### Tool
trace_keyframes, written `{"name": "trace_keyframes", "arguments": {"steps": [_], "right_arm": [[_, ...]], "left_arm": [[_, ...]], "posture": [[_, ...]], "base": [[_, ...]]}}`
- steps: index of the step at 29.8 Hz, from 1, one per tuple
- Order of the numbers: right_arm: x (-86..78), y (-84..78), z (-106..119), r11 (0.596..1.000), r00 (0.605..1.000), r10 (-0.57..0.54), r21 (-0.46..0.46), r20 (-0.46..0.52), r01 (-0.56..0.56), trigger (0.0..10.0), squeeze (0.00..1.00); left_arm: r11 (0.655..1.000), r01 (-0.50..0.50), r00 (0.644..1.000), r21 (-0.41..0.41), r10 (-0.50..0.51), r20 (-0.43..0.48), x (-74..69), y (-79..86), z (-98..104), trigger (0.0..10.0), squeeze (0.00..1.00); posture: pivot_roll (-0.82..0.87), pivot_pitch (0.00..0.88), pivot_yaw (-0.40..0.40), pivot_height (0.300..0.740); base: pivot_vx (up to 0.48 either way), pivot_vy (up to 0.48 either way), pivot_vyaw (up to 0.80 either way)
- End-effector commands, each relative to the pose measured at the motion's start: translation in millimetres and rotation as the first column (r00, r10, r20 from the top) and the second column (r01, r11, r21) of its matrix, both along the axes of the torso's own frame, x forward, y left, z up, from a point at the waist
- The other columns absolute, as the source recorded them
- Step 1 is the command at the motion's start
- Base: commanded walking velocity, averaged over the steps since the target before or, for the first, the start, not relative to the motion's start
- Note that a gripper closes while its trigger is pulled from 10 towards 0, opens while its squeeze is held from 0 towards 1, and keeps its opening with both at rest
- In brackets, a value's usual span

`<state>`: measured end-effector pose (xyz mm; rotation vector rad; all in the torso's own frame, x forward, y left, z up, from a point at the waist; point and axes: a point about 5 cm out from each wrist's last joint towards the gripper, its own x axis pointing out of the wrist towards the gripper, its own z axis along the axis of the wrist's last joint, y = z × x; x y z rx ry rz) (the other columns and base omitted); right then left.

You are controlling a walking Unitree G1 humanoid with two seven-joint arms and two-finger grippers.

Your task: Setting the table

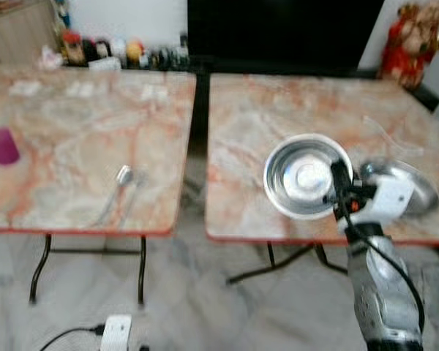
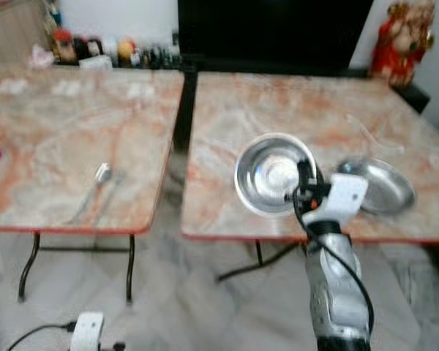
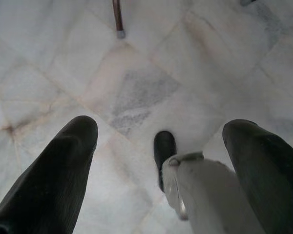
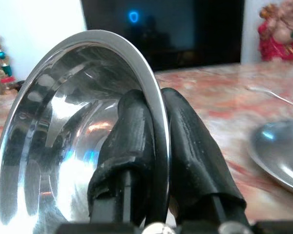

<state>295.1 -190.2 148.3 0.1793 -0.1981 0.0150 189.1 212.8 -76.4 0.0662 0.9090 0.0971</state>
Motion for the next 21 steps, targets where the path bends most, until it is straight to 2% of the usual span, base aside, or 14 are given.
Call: {"name": "trace_keyframes", "arguments": {"steps": [1,6,7,10,19,21], "right_arm": [[-1.1,-7.5,6.5,1.000,0.999,-0.031,-0.002,0.027,0.031,10.0,0.00],[-1.6,-7.5,5.6,0.999,0.999,-0.035,-0.001,0.024,0.035,10.0,0.00],[-1.7,-7.3,5.6,0.999,0.999,-0.035,0.000,0.024,0.035,10.0,0.00],[-1.5,-7.7,5.9,0.999,0.999,-0.038,0.001,0.024,0.038,10.0,0.00],[-0.7,-13.6,7.0,0.996,0.996,-0.089,0.014,0.032,0.088,10.0,0.00],[-0.5,-13.7,7.0,0.996,0.995,-0.090,0.018,0.031,0.090,10.0,0.00]], "left_arm": [[1.000,0.030,0.999,-0.004,-0.030,-0.015,2.0,-10.7,-1.3,10.0,0.00],[0.999,0.035,0.999,-0.003,-0.035,-0.015,4.9,-16.0,-0.9,10.0,0.00],[1.000,0.018,1.000,0.000,-0.018,-0.024,-0.2,-5.7,-1.7,10.0,0.00],[1.000,0.011,1.000,-0.001,-0.011,-0.018,-1.1,-2.4,-1.4,10.0,0.00],[1.000,0.002,1.000,-0.009,-0.002,-0.006,-1.0,-1.7,-0.9,10.0,0.00],[1.000,0.004,1.000,-0.009,-0.004,-0.006,-0.9,-1.7,-0.8,10.0,0.00]], "posture": [[-0.01,0.000,-0.023,0.740],[-0.01,0.000,-0.023,0.740],[-0.01,0.000,-0.023,0.740],[-0.01,0.000,-0.024,0.740],[-0.01,0.000,-0.026,0.740],[0.00,0.000,-0.028,0.740]], "base": [[0.000,-0.431,0.00],[0.000,-0.427,0.00],[0.000,0.000,0.00],[0.000,0.000,0.00],[0.000,0.000,0.00],[0.285,0.000,0.00]]}}
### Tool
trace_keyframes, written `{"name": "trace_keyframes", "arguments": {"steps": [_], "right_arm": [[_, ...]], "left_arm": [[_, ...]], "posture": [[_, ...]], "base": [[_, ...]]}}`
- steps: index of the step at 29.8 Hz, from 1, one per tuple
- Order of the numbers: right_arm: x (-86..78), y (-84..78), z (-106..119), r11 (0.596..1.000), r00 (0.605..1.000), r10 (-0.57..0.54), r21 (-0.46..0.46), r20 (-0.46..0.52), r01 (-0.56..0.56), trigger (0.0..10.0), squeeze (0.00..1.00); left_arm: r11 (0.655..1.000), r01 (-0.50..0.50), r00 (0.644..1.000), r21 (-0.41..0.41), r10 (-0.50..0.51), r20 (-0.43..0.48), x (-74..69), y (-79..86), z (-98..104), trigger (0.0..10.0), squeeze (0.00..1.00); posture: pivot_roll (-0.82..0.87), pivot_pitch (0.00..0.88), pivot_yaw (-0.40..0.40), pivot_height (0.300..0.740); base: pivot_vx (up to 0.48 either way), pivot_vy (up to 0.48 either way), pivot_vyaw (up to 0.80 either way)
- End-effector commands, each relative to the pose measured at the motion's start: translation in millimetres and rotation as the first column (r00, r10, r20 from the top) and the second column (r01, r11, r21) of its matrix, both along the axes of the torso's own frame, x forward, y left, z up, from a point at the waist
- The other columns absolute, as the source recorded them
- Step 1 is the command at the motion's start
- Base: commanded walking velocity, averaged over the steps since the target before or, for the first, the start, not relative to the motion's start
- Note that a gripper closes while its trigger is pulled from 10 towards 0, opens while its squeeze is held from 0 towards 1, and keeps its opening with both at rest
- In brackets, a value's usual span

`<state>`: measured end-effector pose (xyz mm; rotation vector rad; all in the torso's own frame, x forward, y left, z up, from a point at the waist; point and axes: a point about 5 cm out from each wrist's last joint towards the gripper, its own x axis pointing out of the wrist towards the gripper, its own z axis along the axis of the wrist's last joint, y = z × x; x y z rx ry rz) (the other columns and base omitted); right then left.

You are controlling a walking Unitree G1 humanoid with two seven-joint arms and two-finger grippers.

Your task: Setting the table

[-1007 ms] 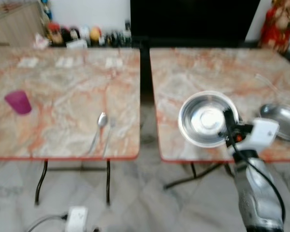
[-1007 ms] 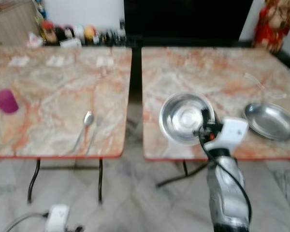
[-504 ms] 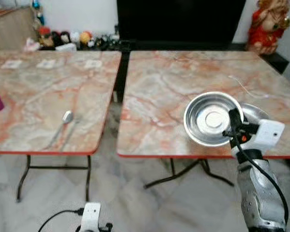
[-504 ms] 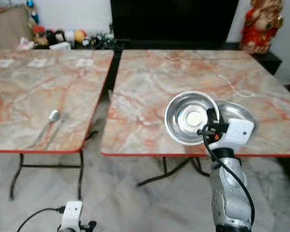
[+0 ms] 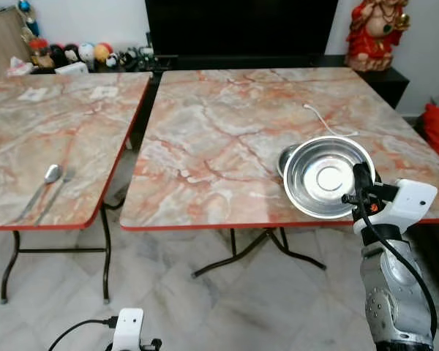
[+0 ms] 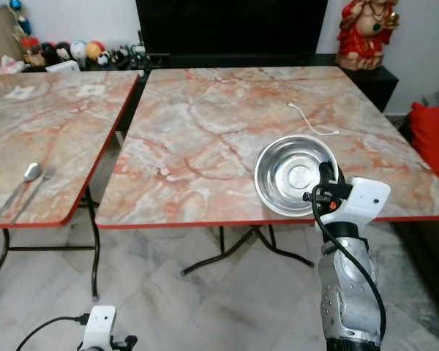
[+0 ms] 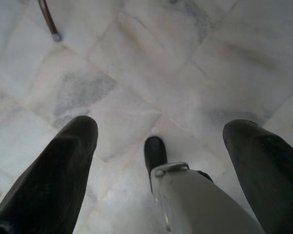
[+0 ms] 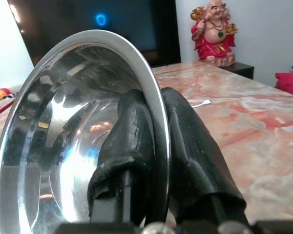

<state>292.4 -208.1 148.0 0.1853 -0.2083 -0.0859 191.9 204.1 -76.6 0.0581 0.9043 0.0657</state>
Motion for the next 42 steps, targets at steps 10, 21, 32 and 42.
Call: {"name": "trace_keyframes", "arguments": {"steps": [10,21,32,42], "right_arm": [[4.1,6.1,8.0,1.000,0.999,0.011,0.002,0.036,-0.011,10.0,0.00],[5.4,10.4,5.9,1.000,0.999,0.025,0.009,0.033,-0.025,10.0,0.00],[7.5,13.2,7.5,0.999,0.998,0.037,0.015,0.043,-0.038,10.0,0.00],[7.2,-5.5,-0.4,0.997,0.997,-0.072,0.024,-0.016,0.073,10.0,0.00]], "left_arm": [[1.000,-0.027,1.000,0.016,0.026,0.008,11.9,15.7,8.6,10.0,0.00],[0.999,-0.037,0.999,0.013,0.036,0.023,18.0,21.8,13.4,10.0,0.00],[0.999,-0.045,0.999,0.014,0.045,0.030,18.9,30.6,16.3,10.0,0.00],[0.999,-0.047,0.999,0.010,0.047,0.020,9.8,34.8,12.7,10.0,0.00]], "posture": [[0.00,0.000,-0.028,0.740],[0.00,0.000,-0.034,0.740],[0.00,0.000,-0.035,0.740],[0.00,0.000,-0.035,0.740]], "base": [[0.313,0.000,0.00],[0.313,0.000,0.00],[0.313,0.000,0.00],[0.093,0.000,0.00]]}}
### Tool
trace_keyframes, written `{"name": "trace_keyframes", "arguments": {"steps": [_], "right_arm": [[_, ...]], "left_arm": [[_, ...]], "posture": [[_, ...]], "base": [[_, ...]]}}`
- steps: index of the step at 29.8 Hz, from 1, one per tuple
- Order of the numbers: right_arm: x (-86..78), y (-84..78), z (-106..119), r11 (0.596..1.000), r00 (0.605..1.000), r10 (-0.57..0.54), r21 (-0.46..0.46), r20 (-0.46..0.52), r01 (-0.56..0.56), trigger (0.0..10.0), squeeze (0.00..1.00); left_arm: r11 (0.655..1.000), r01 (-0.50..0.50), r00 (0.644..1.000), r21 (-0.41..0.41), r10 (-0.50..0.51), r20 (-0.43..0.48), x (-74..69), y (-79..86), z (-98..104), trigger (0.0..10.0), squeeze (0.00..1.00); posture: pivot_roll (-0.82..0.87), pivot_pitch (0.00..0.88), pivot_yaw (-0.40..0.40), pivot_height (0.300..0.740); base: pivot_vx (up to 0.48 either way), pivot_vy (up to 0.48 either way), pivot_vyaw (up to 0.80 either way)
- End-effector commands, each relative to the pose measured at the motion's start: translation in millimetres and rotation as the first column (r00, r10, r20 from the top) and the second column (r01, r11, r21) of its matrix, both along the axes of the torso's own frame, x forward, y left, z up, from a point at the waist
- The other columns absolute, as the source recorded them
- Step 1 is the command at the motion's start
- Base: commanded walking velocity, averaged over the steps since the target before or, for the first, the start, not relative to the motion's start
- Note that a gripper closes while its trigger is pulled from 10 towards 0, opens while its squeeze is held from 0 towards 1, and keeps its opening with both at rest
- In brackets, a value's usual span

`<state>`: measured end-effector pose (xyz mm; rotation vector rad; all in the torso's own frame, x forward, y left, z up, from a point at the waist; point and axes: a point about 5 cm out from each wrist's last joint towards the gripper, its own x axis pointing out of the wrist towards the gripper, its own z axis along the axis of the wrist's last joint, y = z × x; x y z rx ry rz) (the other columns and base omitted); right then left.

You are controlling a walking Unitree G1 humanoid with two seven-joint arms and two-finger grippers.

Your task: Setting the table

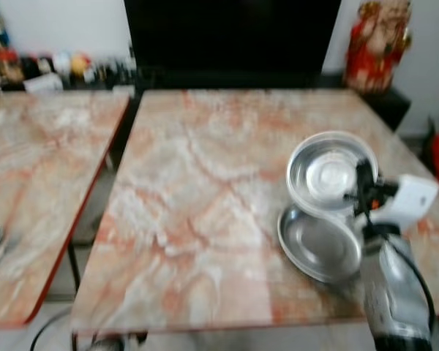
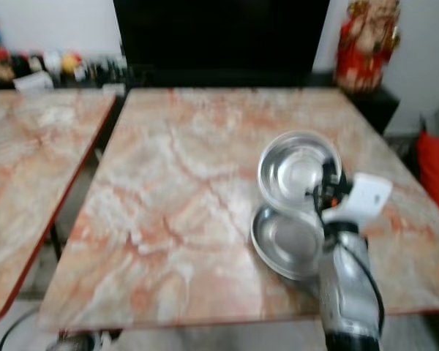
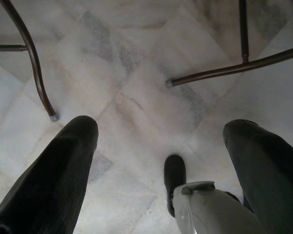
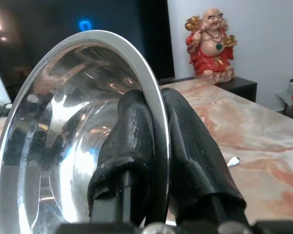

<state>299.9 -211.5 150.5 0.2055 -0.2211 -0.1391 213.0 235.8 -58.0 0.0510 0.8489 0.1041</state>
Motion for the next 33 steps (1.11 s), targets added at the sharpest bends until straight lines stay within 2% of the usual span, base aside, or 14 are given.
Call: {"name": "trace_keyframes", "arguments": {"steps": [1,2,5,8,11,12,16,20,28,33], "right_arm": [[-0.4,-6.5,-4.3,0.999,0.998,-0.045,0.013,-0.035,0.045,10.0,0.00],[-0.6,-9.4,-5.0,0.998,0.997,-0.059,0.023,-0.041,0.060,10.0,0.00],[-1.3,-33.1,-8.6,0.980,0.980,-0.170,0.082,-0.104,0.179,10.0,0.00],[-1.5,-42.8,-10.4,0.973,0.970,-0.199,0.089,-0.143,0.212,10.0,0.00],[-2.6,-47.8,-8.3,0.975,0.974,-0.169,0.119,-0.152,0.188,10.0,0.00],[-4.0,-50.7,-10.3,0.978,0.971,-0.132,0.134,-0.199,0.160,10.0,0.00],[-6.2,-51.5,-9.2,0.975,0.971,-0.036,0.205,-0.235,0.086,10.0,0.00],[-6.0,-57.1,-10.6,0.956,0.957,0.000,0.280,-0.290,0.085,10.0,0.00],[-1.4,-64.1,-16.4,0.954,0.921,0.057,0.294,-0.386,0.064,10.0,0.00],[5.9,-58.0,-21.0,0.942,0.903,0.123,0.335,-0.411,0.024,10.0,0.00]], "left_arm": [[1.000,-0.013,0.999,-0.002,0.013,-0.038,-12.7,3.5,-6.5,10.0,0.00],[1.000,-0.013,0.999,-0.002,0.013,-0.039,-13.6,3.8,-6.9,10.0,0.00],[1.000,-0.015,0.999,-0.003,0.015,-0.041,-16.2,4.7,-7.9,10.0,0.00],[1.000,-0.015,0.999,-0.004,0.014,-0.041,-17.2,4.7,-8.3,10.0,0.00],[1.000,-0.015,0.999,-0.003,0.015,-0.044,-19.1,5.6,-9.0,10.0,0.00],[1.000,-0.015,0.999,-0.003,0.015,-0.046,-20.2,6.2,-9.4,10.0,0.00],[1.000,-0.009,0.999,-0.006,0.008,-0.042,-16.9,2.8,-8.7,10.0,0.00],[1.000,0.003,0.999,-0.005,-0.003,-0.042,-16.2,2.4,-8.4,10.0,0.00],[1.000,0.009,0.999,-0.001,-0.009,-0.040,-15.4,2.8,-7.8,10.0,0.00],[1.000,0.005,0.999,-0.002,-0.005,-0.039,-15.6,2.5,-8.0,10.0,0.00]], "posture": [[0.00,0.000,-0.035,0.740],[0.00,0.000,-0.035,0.740],[0.00,0.000,-0.035,0.740],[0.00,0.000,-0.034,0.740],[0.00,0.000,-0.034,0.740],[-0.01,0.000,-0.034,0.740],[-0.01,0.000,-0.033,0.740],[-0.02,0.000,-0.031,0.740],[-0.02,0.000,-0.032,0.740],[-0.01,0.000,-0.038,0.740]], "base": [[0.000,0.000,0.00],[0.000,0.000,0.00],[0.000,0.000,0.00],[0.000,0.000,0.00],[0.000,0.000,0.00],[0.000,0.000,0.00],[0.000,0.000,0.00],[0.000,0.000,0.00],[0.000,0.000,0.00],[0.000,0.000,0.00]]}}
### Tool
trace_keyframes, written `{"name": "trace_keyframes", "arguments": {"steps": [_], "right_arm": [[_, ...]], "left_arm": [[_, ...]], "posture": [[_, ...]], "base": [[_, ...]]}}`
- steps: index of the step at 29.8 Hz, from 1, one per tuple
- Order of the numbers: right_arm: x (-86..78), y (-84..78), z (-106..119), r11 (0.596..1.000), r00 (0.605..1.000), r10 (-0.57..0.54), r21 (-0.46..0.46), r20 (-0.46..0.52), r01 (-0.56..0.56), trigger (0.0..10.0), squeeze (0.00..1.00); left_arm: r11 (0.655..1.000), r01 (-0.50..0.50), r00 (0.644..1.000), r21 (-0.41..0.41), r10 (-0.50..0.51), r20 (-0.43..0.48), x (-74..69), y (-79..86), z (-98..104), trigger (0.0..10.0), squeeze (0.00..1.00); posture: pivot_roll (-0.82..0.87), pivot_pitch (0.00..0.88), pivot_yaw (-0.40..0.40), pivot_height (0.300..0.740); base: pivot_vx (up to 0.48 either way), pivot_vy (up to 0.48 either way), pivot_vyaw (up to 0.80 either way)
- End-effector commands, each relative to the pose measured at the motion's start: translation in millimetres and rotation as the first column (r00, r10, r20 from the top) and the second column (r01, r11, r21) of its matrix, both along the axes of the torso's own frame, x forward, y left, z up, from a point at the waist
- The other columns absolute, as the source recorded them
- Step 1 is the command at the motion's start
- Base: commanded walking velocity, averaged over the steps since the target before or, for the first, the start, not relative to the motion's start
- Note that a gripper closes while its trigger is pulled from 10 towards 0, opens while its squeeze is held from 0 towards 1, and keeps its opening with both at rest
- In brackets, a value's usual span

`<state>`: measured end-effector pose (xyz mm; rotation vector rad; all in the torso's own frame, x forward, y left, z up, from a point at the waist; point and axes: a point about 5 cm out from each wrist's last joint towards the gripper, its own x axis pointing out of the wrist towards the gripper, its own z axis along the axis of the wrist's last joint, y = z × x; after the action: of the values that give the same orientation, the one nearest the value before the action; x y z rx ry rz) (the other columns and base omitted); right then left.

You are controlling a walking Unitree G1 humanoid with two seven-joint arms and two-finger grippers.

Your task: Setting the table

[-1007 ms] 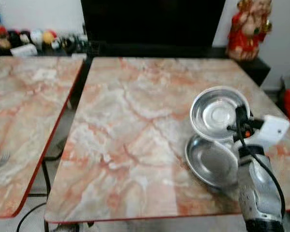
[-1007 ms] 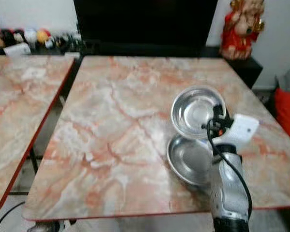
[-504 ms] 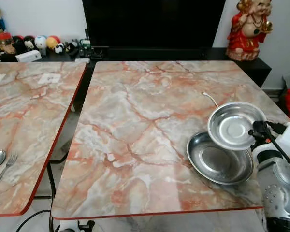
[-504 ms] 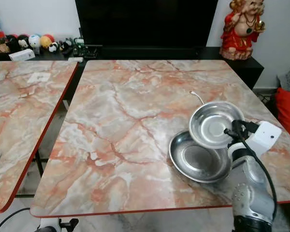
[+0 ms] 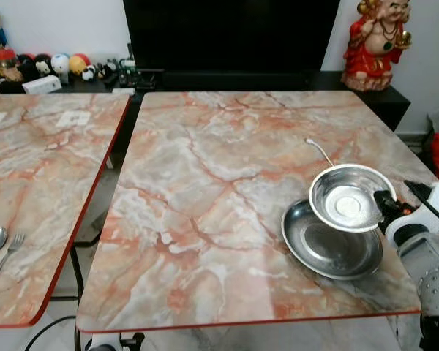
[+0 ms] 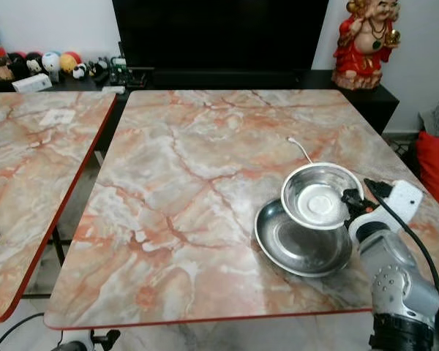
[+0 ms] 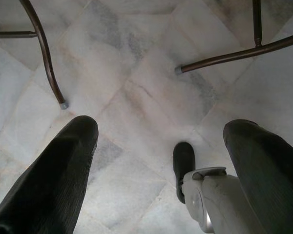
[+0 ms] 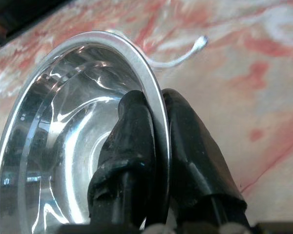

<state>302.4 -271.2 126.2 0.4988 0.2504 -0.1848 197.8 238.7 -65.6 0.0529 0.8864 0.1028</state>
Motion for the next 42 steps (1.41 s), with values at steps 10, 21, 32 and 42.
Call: {"name": "trace_keyframes", "arguments": {"steps": [10,21,32,42], "right_arm": [[14.6,27.5,-2.3,0.985,0.983,0.174,0.001,-0.065,-0.174,10.0,0.00],[3.2,14.8,-9.4,0.986,0.981,0.138,-0.077,-0.132,-0.150,10.0,0.00],[0.2,9.0,-10.8,0.990,0.985,0.109,-0.074,-0.135,-0.120,10.0,0.00],[3.2,18.3,-10.6,0.987,0.981,0.150,-0.033,-0.120,-0.155,10.0,0.00]], "left_arm": [[1.000,-0.005,1.000,-0.001,0.005,-0.004,-2.7,0.7,-1.2,10.0,0.00],[1.000,-0.004,1.000,-0.004,0.004,-0.006,-4.7,-1.6,-2.8,10.0,0.00],[1.000,0.014,1.000,-0.010,-0.014,0.010,7.7,-15.1,0.1,10.0,0.00],[1.000,0.003,1.000,-0.006,-0.003,0.004,3.4,-10.1,-1.1,10.0,0.00]], "posture": [[0.01,0.000,-0.051,0.740],[0.00,0.000,-0.049,0.740],[-0.01,0.000,-0.046,0.740],[0.00,0.000,-0.048,0.740]], "base": [[0.000,0.000,0.00],[0.000,0.000,0.00],[0.000,0.000,0.00],[0.000,0.000,0.00]]}}
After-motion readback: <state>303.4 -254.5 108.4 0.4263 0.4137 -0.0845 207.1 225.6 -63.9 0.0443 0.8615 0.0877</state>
